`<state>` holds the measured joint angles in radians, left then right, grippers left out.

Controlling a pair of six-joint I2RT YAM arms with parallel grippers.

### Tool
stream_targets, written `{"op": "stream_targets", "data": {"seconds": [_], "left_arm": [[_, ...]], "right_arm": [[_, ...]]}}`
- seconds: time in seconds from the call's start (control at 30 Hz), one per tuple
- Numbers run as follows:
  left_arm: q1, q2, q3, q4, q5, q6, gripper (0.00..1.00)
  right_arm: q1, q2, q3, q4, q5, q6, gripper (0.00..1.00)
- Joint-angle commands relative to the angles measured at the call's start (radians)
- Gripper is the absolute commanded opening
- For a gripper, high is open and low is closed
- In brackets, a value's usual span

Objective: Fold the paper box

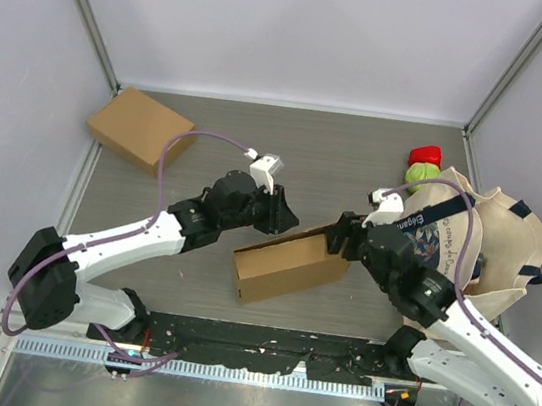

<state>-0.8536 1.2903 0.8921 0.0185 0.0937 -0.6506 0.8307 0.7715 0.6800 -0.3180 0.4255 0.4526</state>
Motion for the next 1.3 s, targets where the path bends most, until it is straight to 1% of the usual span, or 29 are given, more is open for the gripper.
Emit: {"op": "stream_targets", "data": {"seconds": [0.0,0.03,0.13,0.2,0.23,0.3,0.33,0.37,0.4,0.43,0.5,0.53,0.6,0.63,0.67,0.7,0.73,0.77,0.87,0.9,0.97,1.0,1.07,1.1,1.13,1.17,1.2,1.23,1.27], "left_arm": [[-0.005,0.010,0.010,0.021,-0.022,0.011,0.28],[-0.007,0.012,0.013,0.015,-0.022,0.011,0.28],[-0.007,0.024,0.037,-0.006,-0.017,0.008,0.29],[-0.007,0.040,0.070,-0.015,-0.014,0.009,0.31],[-0.009,0.049,0.085,-0.061,-0.011,0.011,0.31],[-0.007,0.069,0.140,-0.092,0.017,0.020,0.34],[-0.007,0.076,0.178,-0.124,0.024,0.022,0.35],[-0.007,0.087,0.201,-0.150,0.035,0.025,0.36],[-0.007,0.118,0.227,-0.208,0.043,0.038,0.36],[-0.007,0.135,0.281,-0.233,0.057,0.046,0.36],[-0.007,0.179,0.324,-0.273,0.096,0.060,0.35],[-0.009,0.187,0.347,-0.276,0.110,0.063,0.33],[-0.007,0.214,0.378,-0.281,0.147,0.071,0.32],[-0.007,0.225,0.390,-0.285,0.156,0.075,0.30],[-0.009,0.233,0.399,-0.290,0.167,0.078,0.30],[-0.009,0.240,0.416,-0.296,0.187,0.080,0.29],[-0.007,0.256,0.422,-0.295,0.202,0.080,0.27],[-0.007,0.262,0.427,-0.295,0.216,0.077,0.27],[-0.016,0.274,0.424,-0.269,0.261,0.049,0.25],[-0.024,0.273,0.415,-0.256,0.261,0.045,0.24],[-0.054,0.262,0.409,-0.250,0.238,0.043,0.24],[-0.065,0.257,0.403,-0.252,0.226,0.043,0.24],[-0.097,0.241,0.395,-0.255,0.177,0.049,0.24],[-0.110,0.231,0.380,-0.256,0.154,0.055,0.25],[-0.136,0.224,0.372,-0.255,0.085,0.063,0.27],[-0.150,0.216,0.366,-0.265,0.049,0.083,0.28],[-0.165,0.205,0.355,-0.272,0.008,0.091,0.31],[-0.191,0.201,0.347,-0.273,-0.064,0.097,0.31],[-0.199,0.193,0.325,-0.269,-0.086,0.098,0.32]], "right_arm": [[0.004,-0.095,0.101,-0.291,-0.114,0.024,0.68],[0.004,-0.104,0.143,-0.334,-0.120,0.056,0.68],[0.004,-0.104,0.219,-0.413,-0.075,0.107,0.68],[0.004,-0.112,0.233,-0.429,-0.047,0.133,0.69],[0.005,-0.109,0.251,-0.441,-0.039,0.138,0.70],[0.005,-0.087,0.285,-0.478,-0.027,0.153,0.70],[0.004,-0.077,0.332,-0.557,-0.010,0.173,0.70],[0.004,-0.046,0.354,-0.611,0.036,0.239,0.70],[0.004,-0.031,0.384,-0.727,0.054,0.271,0.67],[0.004,-0.015,0.395,-0.781,0.062,0.308,0.64],[0.004,-0.012,0.394,-0.845,-0.011,0.351,0.54],[0.004,-0.020,0.391,-0.854,-0.046,0.360,0.44],[0.004,-0.056,0.388,-0.877,-0.129,0.399,0.31],[0.005,-0.067,0.380,-0.875,-0.157,0.409,0.22],[0.004,-0.075,0.369,-0.877,-0.221,0.420,0.18],[0.004,-0.072,0.339,-0.877,-0.249,0.420,0.16],[0.005,-0.067,0.317,-0.877,-0.273,0.417,0.11],[0.005,-0.066,0.291,-0.871,-0.293,0.422,0.10],[0.005,-0.118,0.164,-0.707,-0.352,0.469,0.05],[0.004,-0.133,0.095,-0.585,-0.385,0.516,0.04],[0.005,-0.143,0.026,-0.451,-0.412,0.564,0.01],[0.004,-0.143,-0.040,-0.325,-0.463,0.583,0.01],[0.005,-0.144,-0.088,-0.242,-0.453,0.646,0.01],[0.004,-0.149,-0.118,-0.164,-0.441,0.661,0.01],[0.004,-0.153,-0.129,-0.139,-0.383,0.701,0.01],[0.004,-0.159,-0.141,-0.115,-0.369,0.718,0.01],[0.004,-0.159,-0.166,-0.048,-0.357,0.738,0.01],[0.004,-0.152,-0.175,-0.021,-0.325,0.765,0.01],[0.002,-0.141,-0.172,-0.003,-0.308,0.768,0.01]]}}
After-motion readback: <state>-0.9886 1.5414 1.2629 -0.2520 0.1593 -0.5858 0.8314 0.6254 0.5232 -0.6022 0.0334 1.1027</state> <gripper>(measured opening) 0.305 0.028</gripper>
